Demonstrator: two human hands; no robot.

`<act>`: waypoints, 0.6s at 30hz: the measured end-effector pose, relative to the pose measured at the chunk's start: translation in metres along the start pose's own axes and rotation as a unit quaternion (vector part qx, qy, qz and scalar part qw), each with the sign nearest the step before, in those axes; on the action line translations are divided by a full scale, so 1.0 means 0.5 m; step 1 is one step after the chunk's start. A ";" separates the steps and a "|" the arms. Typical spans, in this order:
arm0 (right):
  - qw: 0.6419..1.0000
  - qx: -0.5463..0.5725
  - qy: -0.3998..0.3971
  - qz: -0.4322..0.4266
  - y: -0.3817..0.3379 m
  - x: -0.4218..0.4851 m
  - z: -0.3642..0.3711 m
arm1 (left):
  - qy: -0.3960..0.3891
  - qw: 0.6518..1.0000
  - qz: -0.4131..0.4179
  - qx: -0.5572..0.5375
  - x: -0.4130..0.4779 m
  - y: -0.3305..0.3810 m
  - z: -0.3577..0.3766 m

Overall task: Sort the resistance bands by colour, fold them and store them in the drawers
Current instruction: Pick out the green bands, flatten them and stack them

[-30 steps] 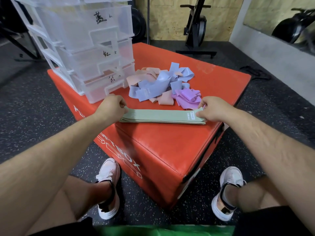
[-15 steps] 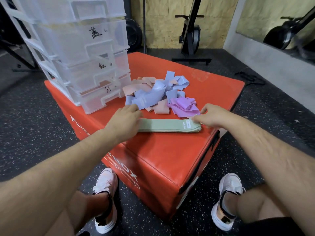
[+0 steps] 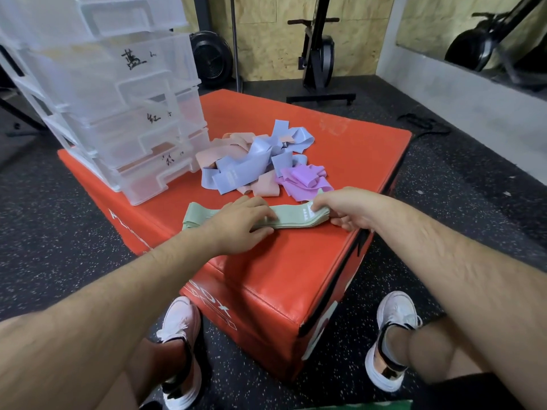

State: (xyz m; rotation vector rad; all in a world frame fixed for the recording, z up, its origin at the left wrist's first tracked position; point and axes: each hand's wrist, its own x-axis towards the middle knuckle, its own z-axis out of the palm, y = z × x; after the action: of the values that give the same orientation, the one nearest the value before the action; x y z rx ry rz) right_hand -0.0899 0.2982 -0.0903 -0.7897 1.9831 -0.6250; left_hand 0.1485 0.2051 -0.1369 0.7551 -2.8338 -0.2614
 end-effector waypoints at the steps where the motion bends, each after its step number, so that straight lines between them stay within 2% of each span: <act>1: 1.000 0.007 -0.003 -0.008 0.002 0.000 0.001 | 0.002 1.000 -0.002 0.000 0.001 0.003 0.000; 5: 0.998 0.010 0.009 -0.054 0.008 -0.004 -0.003 | 0.003 1.000 -0.015 0.006 0.011 0.014 0.001; 9: 0.998 0.015 0.014 -0.063 0.003 -0.030 -0.034 | 0.002 1.000 -0.015 -0.008 0.030 0.027 0.006; 12: 0.996 0.028 0.048 -0.072 0.006 -0.044 -0.072 | 0.003 0.999 0.008 -0.037 0.049 0.053 0.014; 18: 0.995 0.024 0.066 -0.073 0.012 -0.069 -0.109 | -0.046 0.997 0.023 -0.063 0.084 0.091 0.016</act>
State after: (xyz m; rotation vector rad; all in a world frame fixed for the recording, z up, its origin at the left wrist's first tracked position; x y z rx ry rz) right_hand -0.1249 0.3340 -0.0496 -0.8896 2.0337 -0.8277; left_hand 0.0896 0.2236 -0.1286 0.6684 -2.8838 -0.4736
